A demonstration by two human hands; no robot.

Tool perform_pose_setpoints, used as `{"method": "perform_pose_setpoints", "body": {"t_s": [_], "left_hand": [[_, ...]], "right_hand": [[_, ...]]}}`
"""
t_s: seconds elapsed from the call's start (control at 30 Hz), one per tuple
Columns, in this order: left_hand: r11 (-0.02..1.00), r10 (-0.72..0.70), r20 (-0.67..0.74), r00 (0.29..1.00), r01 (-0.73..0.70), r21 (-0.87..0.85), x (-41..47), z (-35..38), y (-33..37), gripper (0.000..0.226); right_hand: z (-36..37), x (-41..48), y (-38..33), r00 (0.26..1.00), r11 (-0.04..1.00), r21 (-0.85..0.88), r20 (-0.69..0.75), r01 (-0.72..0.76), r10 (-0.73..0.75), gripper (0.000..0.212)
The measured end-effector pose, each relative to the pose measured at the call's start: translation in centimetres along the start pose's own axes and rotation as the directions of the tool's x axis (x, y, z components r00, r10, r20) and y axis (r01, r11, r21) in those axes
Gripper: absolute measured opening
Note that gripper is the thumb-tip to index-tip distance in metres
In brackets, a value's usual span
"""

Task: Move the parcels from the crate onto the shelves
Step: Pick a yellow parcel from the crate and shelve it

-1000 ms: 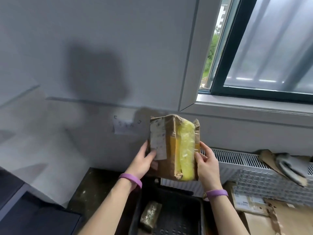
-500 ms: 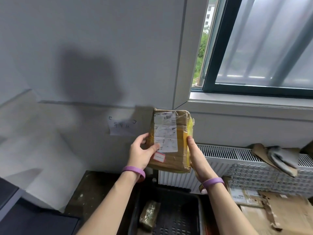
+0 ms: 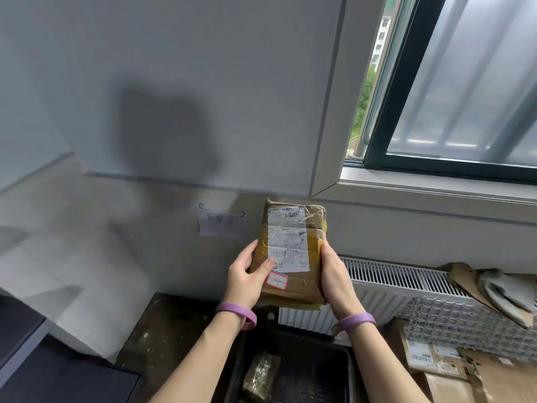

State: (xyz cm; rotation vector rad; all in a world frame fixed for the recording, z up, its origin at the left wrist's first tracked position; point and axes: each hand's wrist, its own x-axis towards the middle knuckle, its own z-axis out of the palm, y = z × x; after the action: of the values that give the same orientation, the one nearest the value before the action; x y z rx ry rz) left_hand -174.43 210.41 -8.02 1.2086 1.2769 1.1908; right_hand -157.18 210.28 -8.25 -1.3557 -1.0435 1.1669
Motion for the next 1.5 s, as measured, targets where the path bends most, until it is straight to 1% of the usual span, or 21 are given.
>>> {"method": "perform_pose_setpoints", "body": {"t_s": [0.07,0.13,0.2,0.23,0.3,0.37,0.47,0.53,0.63,0.73,0.8,0.87,0.93,1.0,1.07,1.17,1.23,1.33,1.43,1.5], "left_hand": [[1.000,-0.005,-0.039,0.999,0.006,0.010,-0.3,-1.5,-0.5,0.045],[0.999,-0.015,-0.086,0.996,0.019,0.051,-0.3,-3.5,-0.8,0.049],[0.996,-0.036,-0.145,0.989,0.047,0.075,-0.3,-5.7,-0.9,0.053],[0.995,-0.041,-0.170,0.985,0.056,0.085,-0.3,-7.0,-1.0,0.053],[0.990,-0.048,-0.219,0.975,0.076,0.118,-0.4,-9.6,-1.2,0.054],[0.986,-0.050,-0.271,0.961,0.090,0.137,-0.8,-12.3,-1.7,0.053],[0.980,-0.060,-0.377,0.924,0.127,0.156,-2.1,-15.8,-2.6,0.052],[0.973,-0.070,-0.451,0.890,0.160,0.164,-3.6,-17.8,-3.2,0.051],[0.969,-0.103,-0.573,0.813,0.213,0.129,-5.7,-20.5,-4.0,0.052],[0.973,-0.138,-0.679,0.721,0.229,0.044,-8.3,-22.0,-4.4,0.053],[0.972,-0.166,-0.745,0.647,0.235,-0.012,-10.5,-22.3,-4.3,0.052],[0.962,-0.178,-0.803,0.569,0.273,-0.020,-12.9,-22.5,-4.2,0.050],[0.948,-0.193,-0.854,0.484,0.316,-0.035,-15.3,-22.6,-4.0,0.049],[0.947,-0.205,-0.890,0.408,0.312,-0.075,-17.6,-22.6,-3.7,0.049],[0.950,-0.211,-0.917,0.338,0.292,-0.110,-19.8,-22.7,-3.2,0.048],[0.960,-0.198,-0.952,0.233,0.245,-0.139,-22.4,-23.2,-2.4,0.048],[0.964,-0.196,-0.964,0.178,0.217,-0.156,-23.9,-23.7,-2.1,0.044],[0.965,-0.183,-0.971,0.154,0.219,-0.147,-25.8,-23.8,-1.9,0.035],[0.962,-0.186,-0.974,0.131,0.224,-0.154,-27.2,-24.2,-2.1,0.036],[0.957,-0.196,-0.971,0.135,0.243,-0.160,-28.1,-24.8,-2.4,0.036]], "right_hand": [[1.5,0.4,-0.3,0.999,0.994,-0.110,0.037,0.015,-0.011,0.051],[3.3,0.9,-0.1,0.992,0.973,-0.228,0.127,0.027,0.002,0.050],[5.6,0.9,0.2,0.971,0.951,-0.309,0.235,0.032,0.043,0.057],[6.9,0.8,0.5,0.955,0.951,-0.306,0.295,0.052,0.042,0.062],[9.6,0.3,1.1,0.923,0.971,-0.222,0.384,0.087,0.005,0.067],[12.4,-0.2,2.2,0.912,0.989,-0.115,0.409,0.094,-0.039,0.071],[16.6,-1.0,3.5,0.897,0.991,-0.100,0.440,0.091,-0.038,0.067],[19.1,-1.6,3.8,0.859,0.990,-0.098,0.511,0.098,-0.034,0.066],[22.5,-2.0,3.7,0.774,0.991,-0.079,0.633,0.111,-0.037,0.074],[25.1,-3.0,3.8,0.648,0.992,-0.064,0.761,0.106,-0.020,0.081],[26.5,-4.0,4.0,0.567,0.994,-0.059,0.824,0.096,-0.005,0.077],[27.7,-5.2,4.3,0.483,0.996,-0.060,0.875,0.060,0.024,0.073],[28.7,-6.5,4.5,0.390,0.997,-0.070,0.919,0.029,0.053,0.074],[29.6,-7.9,4.8,0.298,0.997,-0.073,0.953,0.021,0.063,0.073],[30.6,-9.5,5.0,0.228,0.997,-0.067,0.972,0.023,0.061,0.064],[32.3,-12.0,5.0,0.172,0.998,-0.054,0.984,0.042,0.046,0.056],[33.2,-13.5,5.0,0.132,0.998,-0.054,0.990,0.012,0.052,0.052],[33.8,-15.5,5.1,0.085,0.998,-0.060,0.994,-0.022,0.062,0.045],[34.7,-16.6,5.2,0.062,0.997,-0.079,0.995,-0.027,0.080,0.041],[35.7,-17.5,5.2,0.055,0.996,-0.088,0.994,-0.025,0.089,0.037]]}}
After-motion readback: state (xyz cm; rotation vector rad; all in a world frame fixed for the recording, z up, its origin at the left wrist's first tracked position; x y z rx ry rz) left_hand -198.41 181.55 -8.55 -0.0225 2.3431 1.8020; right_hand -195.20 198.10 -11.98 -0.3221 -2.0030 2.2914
